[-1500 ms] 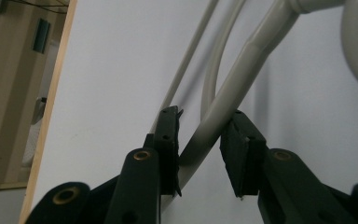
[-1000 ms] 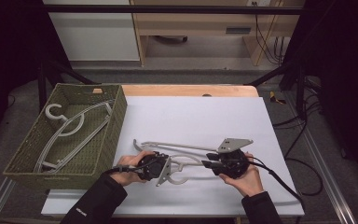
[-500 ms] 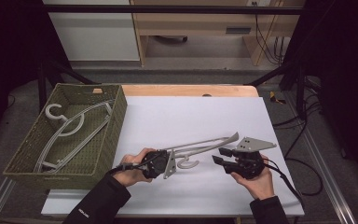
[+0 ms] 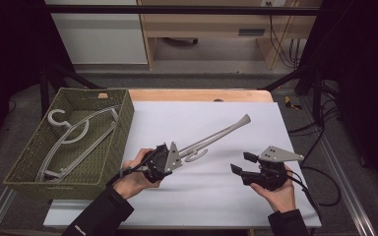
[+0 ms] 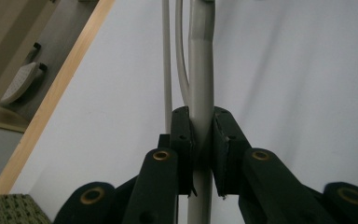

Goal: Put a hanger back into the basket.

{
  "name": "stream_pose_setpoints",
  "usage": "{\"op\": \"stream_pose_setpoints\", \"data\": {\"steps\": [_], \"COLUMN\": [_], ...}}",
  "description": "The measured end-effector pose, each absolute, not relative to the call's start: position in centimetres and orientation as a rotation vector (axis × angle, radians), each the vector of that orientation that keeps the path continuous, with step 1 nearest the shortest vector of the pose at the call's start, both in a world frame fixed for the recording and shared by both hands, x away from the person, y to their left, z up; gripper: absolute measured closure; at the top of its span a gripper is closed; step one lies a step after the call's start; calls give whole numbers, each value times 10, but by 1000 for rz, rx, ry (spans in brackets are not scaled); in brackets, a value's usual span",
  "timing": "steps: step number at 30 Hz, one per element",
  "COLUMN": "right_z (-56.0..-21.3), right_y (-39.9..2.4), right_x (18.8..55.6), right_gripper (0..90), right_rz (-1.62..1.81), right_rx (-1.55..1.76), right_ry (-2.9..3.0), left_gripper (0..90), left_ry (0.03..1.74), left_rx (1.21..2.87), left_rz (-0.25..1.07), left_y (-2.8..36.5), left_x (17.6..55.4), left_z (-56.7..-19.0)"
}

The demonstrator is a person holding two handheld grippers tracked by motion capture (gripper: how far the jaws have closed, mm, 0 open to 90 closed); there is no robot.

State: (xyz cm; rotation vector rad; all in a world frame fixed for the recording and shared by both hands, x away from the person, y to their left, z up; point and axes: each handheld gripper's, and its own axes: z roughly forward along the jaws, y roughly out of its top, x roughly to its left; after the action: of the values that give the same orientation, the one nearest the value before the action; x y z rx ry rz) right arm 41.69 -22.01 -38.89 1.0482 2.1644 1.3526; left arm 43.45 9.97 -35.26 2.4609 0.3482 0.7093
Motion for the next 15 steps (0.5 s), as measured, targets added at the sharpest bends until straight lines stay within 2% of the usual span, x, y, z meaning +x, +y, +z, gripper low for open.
{"op": "stream_pose_setpoints", "data": {"steps": [9, 15], "right_z": [-394, -397], "right_y": [-230, -232], "right_x": [416, 416], "right_gripper": [158, 149], "right_rz": [1316, 1304], "right_rx": [1105, 1123], "right_ry": [2076, 2078], "left_gripper": [801, 802], "left_ry": [421, 436], "left_rx": [2408, 2389], "left_rz": [588, 552], "left_y": [110, 118], "left_x": [428, 422], "left_z": [-323, -304]}}
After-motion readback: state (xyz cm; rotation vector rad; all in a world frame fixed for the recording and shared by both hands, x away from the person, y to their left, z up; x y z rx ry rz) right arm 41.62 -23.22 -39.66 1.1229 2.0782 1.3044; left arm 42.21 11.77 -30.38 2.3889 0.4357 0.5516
